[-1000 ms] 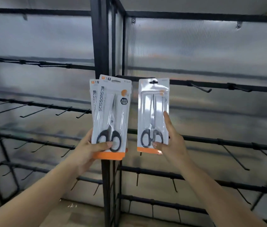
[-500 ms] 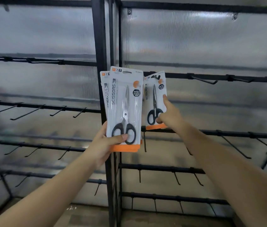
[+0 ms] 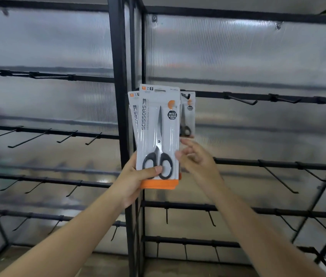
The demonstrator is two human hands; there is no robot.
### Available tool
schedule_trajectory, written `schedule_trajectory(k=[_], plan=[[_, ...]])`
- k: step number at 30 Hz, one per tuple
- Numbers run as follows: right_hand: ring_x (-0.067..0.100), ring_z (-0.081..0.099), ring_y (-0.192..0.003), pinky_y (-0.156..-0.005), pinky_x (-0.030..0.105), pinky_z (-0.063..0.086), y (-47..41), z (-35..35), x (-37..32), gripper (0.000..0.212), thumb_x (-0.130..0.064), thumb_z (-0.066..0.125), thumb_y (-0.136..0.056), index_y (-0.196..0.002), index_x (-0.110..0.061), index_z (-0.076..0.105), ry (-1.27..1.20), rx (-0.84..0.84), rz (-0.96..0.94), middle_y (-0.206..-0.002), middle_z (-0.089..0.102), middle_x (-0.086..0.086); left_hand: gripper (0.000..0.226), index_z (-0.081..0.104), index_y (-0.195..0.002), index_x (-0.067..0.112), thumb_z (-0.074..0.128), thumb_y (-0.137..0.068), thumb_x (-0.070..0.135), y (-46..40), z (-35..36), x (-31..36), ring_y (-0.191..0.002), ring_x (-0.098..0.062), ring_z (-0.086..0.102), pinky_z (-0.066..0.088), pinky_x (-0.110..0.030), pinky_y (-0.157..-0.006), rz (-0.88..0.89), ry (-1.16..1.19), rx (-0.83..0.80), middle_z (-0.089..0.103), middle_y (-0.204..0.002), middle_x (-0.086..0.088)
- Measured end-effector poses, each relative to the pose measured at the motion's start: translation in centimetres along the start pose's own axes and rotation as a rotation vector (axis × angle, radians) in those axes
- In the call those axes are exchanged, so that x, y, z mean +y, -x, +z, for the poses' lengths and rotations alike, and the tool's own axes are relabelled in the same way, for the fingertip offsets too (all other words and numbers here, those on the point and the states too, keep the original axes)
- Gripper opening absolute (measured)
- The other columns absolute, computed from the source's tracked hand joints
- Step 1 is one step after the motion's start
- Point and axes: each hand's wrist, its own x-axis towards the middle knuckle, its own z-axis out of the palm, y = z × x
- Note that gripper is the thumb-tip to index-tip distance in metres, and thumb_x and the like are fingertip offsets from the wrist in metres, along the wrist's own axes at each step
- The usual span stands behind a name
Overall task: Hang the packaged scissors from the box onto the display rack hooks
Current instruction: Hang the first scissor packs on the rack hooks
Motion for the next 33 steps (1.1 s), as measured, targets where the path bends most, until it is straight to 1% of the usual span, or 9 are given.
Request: schedule_trajectory(k=[6, 9, 13, 17, 19, 21, 28, 32, 33], plan=[[0.015, 0.059, -0.09, -0.077, 0.032, 0.054, 1.6, -0.2, 0.3, 0.046, -0.008, 0.071, -0.078, -0.113, -0.033, 0.054, -0.051, 0.091, 0.023, -0.099, 0.059, 0.0, 0.1, 0.052, -0.122, 0.025, 0.095, -0.032, 0.037, 0.3, 1.2, -0.7, -0.094, -0.022, 0.069, 0.056, -0.028, -0.07, -0.038, 0.051, -0.097, 0.071, -0.105, -0.005], [0.014, 0.065, -0.089, -0.069, 0.026, 0.056, 1.4, -0.6, 0.7, 0.043, 0.0, 0.065, -0.082, -0.106, -0.035, 0.054, -0.146, 0.115, 0.005, -0.1, 0.064, -0.002, 0.103, 0.052, -0.123, 0.027, 0.095, -0.03, 0.039, 0.2, 1.1, -0.5, -0.094, -0.022, 0.069, 0.056, -0.029, -0.069, -0.076, 0.106, -0.081, 0.071, -0.108, -0.005], [0.014, 0.064, -0.09, -0.064, 0.023, 0.056, 1.2, -1.2, 1.1, 0.045, 0.007, 0.061, -0.083, -0.102, -0.031, 0.046, -0.193, 0.188, -0.035, -0.103, 0.058, -0.004, 0.072, 0.052, -0.125, 0.019, 0.082, -0.06, 0.016, 0.1, 0.2, -0.6, -0.09, -0.022, 0.07, 0.057, -0.03, -0.067, -0.088, 0.109, -0.014, 0.072, -0.102, -0.006], [0.024, 0.051, -0.122, -0.095, 0.046, 0.048, 0.7, -2.5, 0.5, 0.083, 0.013, 0.054, -0.085, -0.125, -0.054, 0.027, -0.136, 0.081, -0.106, -0.135, 0.05, 0.004, 0.06, 0.052, -0.124, 0.015, 0.068, -0.067, 0.005, 0.5, -1.4, -0.7, -0.091, -0.025, 0.07, 0.057, -0.03, -0.066, -0.083, 0.058, 0.057, 0.071, -0.105, -0.009], [0.016, 0.03, -0.138, -0.113, 0.04, 0.028, 0.2, -3.1, 0.2, 0.088, 0.014, 0.053, -0.085, -0.132, -0.055, 0.023, 0.002, 0.012, -0.114, -0.15, 0.033, -0.004, 0.059, 0.052, -0.122, 0.015, 0.068, -0.066, 0.004, 0.7, -1.9, -0.6, -0.089, -0.023, 0.071, 0.057, -0.028, -0.065, -0.074, 0.024, 0.063, 0.072, -0.102, -0.007], [0.009, 0.019, -0.141, -0.11, 0.022, 0.014, -0.5, -3.5, 0.3, 0.083, 0.007, 0.055, -0.087, -0.14, -0.047, 0.023, 0.143, 0.004, -0.067, -0.153, 0.023, -0.012, 0.058, 0.052, -0.121, 0.016, 0.067, -0.066, 0.004, 0.9, -2.4, -0.4, -0.088, -0.022, 0.071, 0.057, -0.027, -0.065, -0.059, -0.002, 0.073, 0.073, -0.1, -0.005], [0.001, 0.035, -0.128, -0.077, -0.004, 0.031, -2.1, -3.5, 0.6, 0.085, 0.005, 0.056, -0.088, -0.143, -0.048, 0.018, 0.251, 0.008, -0.011, -0.154, 0.017, -0.016, 0.06, 0.052, -0.123, 0.019, 0.068, -0.067, 0.006, 1.0, -3.4, 0.1, -0.098, -0.028, 0.068, 0.058, -0.033, -0.071, -0.051, -0.004, 0.099, 0.068, -0.112, -0.011], [-0.015, 0.029, -0.121, -0.083, -0.006, 0.029, -1.9, -2.8, 1.3, 0.086, 0.003, 0.058, -0.088, -0.142, -0.049, 0.016, 0.251, -0.013, -0.038, -0.151, 0.017, -0.019, 0.06, 0.051, -0.124, 0.017, 0.068, -0.067, 0.007, 1.1, -3.4, 0.1, -0.098, -0.027, 0.068, 0.058, -0.033, -0.071, -0.035, -0.015, 0.101, 0.069, -0.11, -0.01], [-0.009, 0.028, -0.128, -0.085, -0.008, 0.027, -1.8, -2.6, 1.5, 0.086, 0.001, 0.058, -0.088, -0.142, -0.049, 0.014, 0.263, -0.011, -0.035, -0.148, 0.016, -0.023, 0.061, 0.051, -0.125, 0.017, 0.068, -0.067, 0.007, 1.1, -3.4, 0.1, -0.098, -0.028, 0.068, 0.057, -0.034, -0.072, -0.035, -0.016, 0.1, 0.069, -0.111, -0.01]])
